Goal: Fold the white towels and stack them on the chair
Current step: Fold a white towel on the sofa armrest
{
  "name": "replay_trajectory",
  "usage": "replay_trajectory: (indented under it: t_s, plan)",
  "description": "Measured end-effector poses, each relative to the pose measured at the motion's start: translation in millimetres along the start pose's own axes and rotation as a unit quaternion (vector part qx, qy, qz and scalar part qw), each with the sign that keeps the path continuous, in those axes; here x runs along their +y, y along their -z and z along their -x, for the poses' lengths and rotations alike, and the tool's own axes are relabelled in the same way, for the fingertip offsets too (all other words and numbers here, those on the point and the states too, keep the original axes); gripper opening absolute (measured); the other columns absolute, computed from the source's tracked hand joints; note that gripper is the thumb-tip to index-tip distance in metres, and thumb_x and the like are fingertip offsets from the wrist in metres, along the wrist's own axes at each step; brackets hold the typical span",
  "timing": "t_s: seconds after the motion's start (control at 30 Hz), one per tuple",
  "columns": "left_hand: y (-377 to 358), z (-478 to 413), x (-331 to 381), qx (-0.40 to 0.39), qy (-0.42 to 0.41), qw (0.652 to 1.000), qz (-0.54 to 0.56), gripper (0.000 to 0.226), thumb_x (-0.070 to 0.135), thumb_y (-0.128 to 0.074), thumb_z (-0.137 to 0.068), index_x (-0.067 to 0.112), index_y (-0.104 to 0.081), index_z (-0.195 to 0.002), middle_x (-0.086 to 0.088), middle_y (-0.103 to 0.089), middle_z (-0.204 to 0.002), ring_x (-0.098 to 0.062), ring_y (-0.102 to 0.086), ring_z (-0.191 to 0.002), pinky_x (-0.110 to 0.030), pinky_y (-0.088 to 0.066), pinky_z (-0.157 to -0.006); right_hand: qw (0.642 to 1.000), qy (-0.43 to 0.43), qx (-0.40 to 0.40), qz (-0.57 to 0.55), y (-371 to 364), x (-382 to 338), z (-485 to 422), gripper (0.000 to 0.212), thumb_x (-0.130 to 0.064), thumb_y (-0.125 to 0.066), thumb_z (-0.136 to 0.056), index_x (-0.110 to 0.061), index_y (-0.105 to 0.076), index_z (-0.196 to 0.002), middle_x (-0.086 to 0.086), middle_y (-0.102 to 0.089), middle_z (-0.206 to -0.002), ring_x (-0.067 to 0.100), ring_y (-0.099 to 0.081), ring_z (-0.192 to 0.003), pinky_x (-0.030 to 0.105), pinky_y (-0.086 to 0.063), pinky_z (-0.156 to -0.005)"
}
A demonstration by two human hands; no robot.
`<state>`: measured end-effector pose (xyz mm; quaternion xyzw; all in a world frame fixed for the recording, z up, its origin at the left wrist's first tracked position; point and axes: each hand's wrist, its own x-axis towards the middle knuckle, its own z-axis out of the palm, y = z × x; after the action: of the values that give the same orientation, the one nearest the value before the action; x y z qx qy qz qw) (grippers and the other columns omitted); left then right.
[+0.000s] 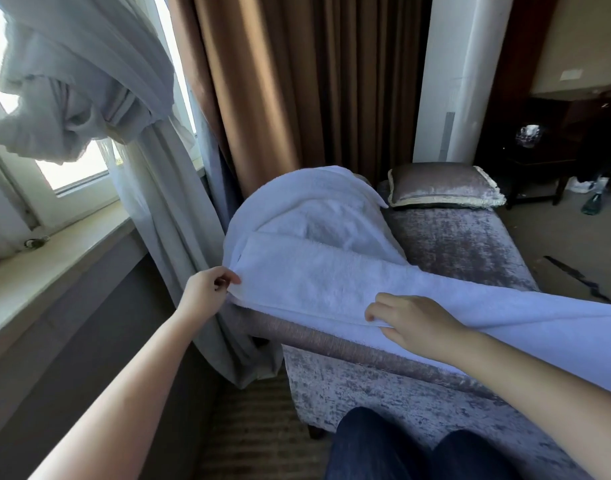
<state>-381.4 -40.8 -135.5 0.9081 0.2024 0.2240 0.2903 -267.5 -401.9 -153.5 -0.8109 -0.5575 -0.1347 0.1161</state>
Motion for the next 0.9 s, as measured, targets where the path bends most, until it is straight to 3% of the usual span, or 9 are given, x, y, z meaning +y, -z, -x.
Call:
replay_trajectory:
  t_s: [0.13, 0.27, 0.47, 0.57, 0.63, 0.7, 0.9]
  plan:
    - [-0.2, -4.2, 3.8, 0.014, 0.056, 0.995, 0.086, 0.027, 0.008, -0.047, -0.093, 0.018, -0.072, -0.092, -0.001, -0.068, -0.084, -0.016, -0.057, -0.067, -0.020, -0.041, -0.058, 1.000, 0.020, 0.012, 0.006, -3.2, -2.2, -5.0, 0.038, -0.003, -0.084, -0.061, -0.021, -0.065, -0.088, -0.008, -0.054, -0.077, 0.011, -0.042, -0.042, 0.009, -0.010, -0.042]
    - [4.2, -7.0, 3.1, 0.051, 0.054, 0.988, 0.138, 0.013, 0.012, -0.059, -0.093, 0.018, -0.071, -0.097, 0.005, -0.070, -0.096, -0.010, -0.064, -0.089, -0.022, -0.050, -0.078, 0.999, 0.032, 0.013, 0.012, -9.7, -4.1, -5.4, 0.042, -0.004, -0.088, -0.057, -0.021, -0.068, -0.090, -0.008, -0.054, -0.075, 0.009, -0.045, -0.042, 0.008, -0.006, -0.041]
    - [-18.3, -4.2, 1.0, 0.062, 0.081, 0.993, 0.061, 0.013, 0.007, -0.055, -0.095, 0.013, -0.065, -0.099, 0.002, -0.065, -0.099, -0.018, -0.058, -0.096, -0.026, -0.043, -0.084, 1.000, 0.017, -0.013, -0.017, -23.5, -5.2, -4.9, 0.039, -0.007, -0.087, -0.064, -0.021, -0.066, -0.094, -0.006, -0.054, -0.076, 0.011, -0.050, -0.046, 0.007, -0.006, -0.042]
    - [-24.0, -4.2, 7.1, 0.096, 0.088, 0.991, 0.028, 0.012, 0.009, -0.054, -0.095, 0.009, -0.063, -0.103, -0.002, -0.062, -0.101, -0.026, -0.058, -0.101, -0.030, -0.040, -0.081, 0.999, 0.021, -0.027, -0.032, -18.8, -3.3, -3.6, 0.026, -0.017, -0.075, -0.081, -0.020, -0.066, -0.105, -0.004, -0.057, -0.085, 0.015, -0.056, -0.057, 0.013, -0.017, -0.042]
    - [-29.7, -4.5, 19.8, 0.137, 0.036, 0.988, -0.064, 0.016, 0.013, -0.057, -0.093, 0.009, -0.062, -0.108, -0.008, -0.059, -0.109, -0.031, -0.053, -0.106, -0.038, -0.042, -0.084, 0.999, 0.031, -0.027, -0.015, -12.0, -2.7, 0.8, 0.021, -0.030, -0.063, -0.090, -0.020, -0.066, -0.109, -0.005, -0.058, -0.087, 0.013, -0.058, -0.065, 0.019, -0.028, -0.046]
    - [-43.6, -2.0, 47.3, 0.153, -0.063, 0.982, -0.093, 0.016, 0.015, -0.061, -0.091, 0.010, -0.064, -0.106, -0.009, -0.060, -0.111, -0.035, -0.052, -0.103, -0.044, -0.042, -0.083, 0.999, 0.036, -0.003, 0.022, -4.2, -0.4, 7.9, 0.027, -0.041, -0.049, -0.091, -0.023, -0.067, -0.099, -0.010, -0.058, -0.080, 0.008, -0.056, -0.064, 0.017, -0.027, -0.047]
    - [-123.0, 30.5, 156.6, 0.008, -0.356, 0.933, -0.051, 0.026, 0.030, -0.046, -0.088, 0.014, -0.066, -0.091, -0.003, -0.065, -0.090, -0.029, -0.060, -0.080, -0.038, -0.048, -0.064, 0.995, -0.042, 0.019, 0.087, 33.4, 38.5, 51.0, 0.030, -0.032, -0.037, -0.093, -0.020, -0.061, -0.079, -0.006, -0.052, -0.068, 0.014, -0.051, -0.059, 0.023, -0.030, -0.048]
